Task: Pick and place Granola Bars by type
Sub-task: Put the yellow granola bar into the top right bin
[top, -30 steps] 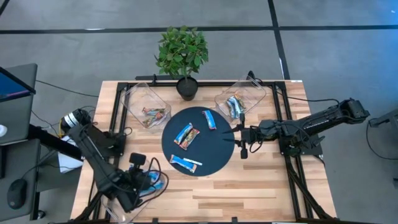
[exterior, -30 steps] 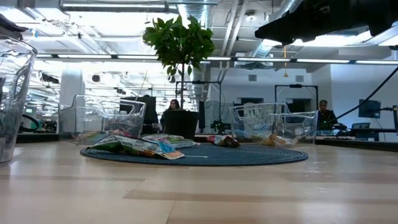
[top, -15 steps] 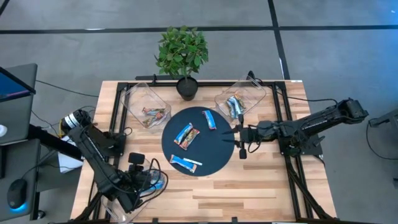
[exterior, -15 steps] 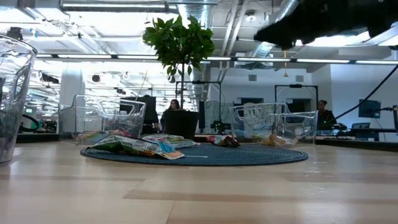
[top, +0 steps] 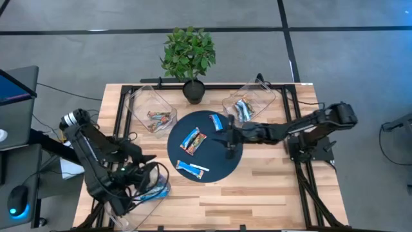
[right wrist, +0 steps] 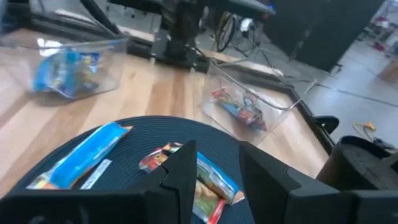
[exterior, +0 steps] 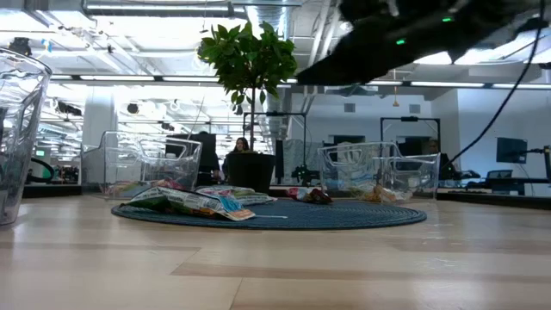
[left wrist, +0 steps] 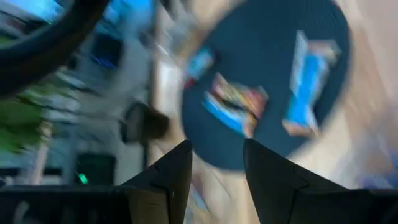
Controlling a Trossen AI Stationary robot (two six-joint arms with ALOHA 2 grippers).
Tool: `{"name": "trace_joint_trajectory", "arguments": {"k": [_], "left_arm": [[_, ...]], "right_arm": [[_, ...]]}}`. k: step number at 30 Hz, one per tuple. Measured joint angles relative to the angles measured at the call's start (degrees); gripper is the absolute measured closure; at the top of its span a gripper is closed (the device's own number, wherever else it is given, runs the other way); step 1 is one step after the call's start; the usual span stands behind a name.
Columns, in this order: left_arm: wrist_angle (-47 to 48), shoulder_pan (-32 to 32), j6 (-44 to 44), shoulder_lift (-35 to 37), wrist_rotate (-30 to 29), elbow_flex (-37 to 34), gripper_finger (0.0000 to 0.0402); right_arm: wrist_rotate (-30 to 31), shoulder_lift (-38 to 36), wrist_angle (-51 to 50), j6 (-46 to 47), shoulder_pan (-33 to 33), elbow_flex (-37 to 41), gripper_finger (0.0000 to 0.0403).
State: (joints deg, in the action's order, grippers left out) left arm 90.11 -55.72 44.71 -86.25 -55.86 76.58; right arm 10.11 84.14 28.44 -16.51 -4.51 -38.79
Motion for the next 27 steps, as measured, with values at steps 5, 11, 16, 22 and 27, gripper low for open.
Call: {"name": "trace_joint_trajectory", "arguments": {"k": [5,11,16,22,27], "left_arm": [[0.0,-3.0,4.7,4.1,-12.1,-3.4,0.0263],[0.0,-4.9,16.0,11.1,-16.9,-15.2,0.0263],[0.0,-6.9,26.6,16.7,-23.0,-24.5,0.0263],[-0.2,-8.5,35.9,20.6,-25.6,-31.6,0.0263],[-2.2,-8.5,38.0,20.9,-25.5,-33.8,0.0263]], "right_arm": [[-4.1,9.6,-5.7,-3.8,1.4,-9.8,0.0290],[-5.5,19.6,-16.1,-9.7,1.8,-21.7,0.0290],[-15.3,26.6,-21.9,-12.4,3.2,-29.5,0.0290],[-17.5,31.4,-30.8,-12.0,5.1,-36.3,0.0290],[-17.6,33.3,-35.5,-12.0,6.3,-38.1,0.0290]]}}
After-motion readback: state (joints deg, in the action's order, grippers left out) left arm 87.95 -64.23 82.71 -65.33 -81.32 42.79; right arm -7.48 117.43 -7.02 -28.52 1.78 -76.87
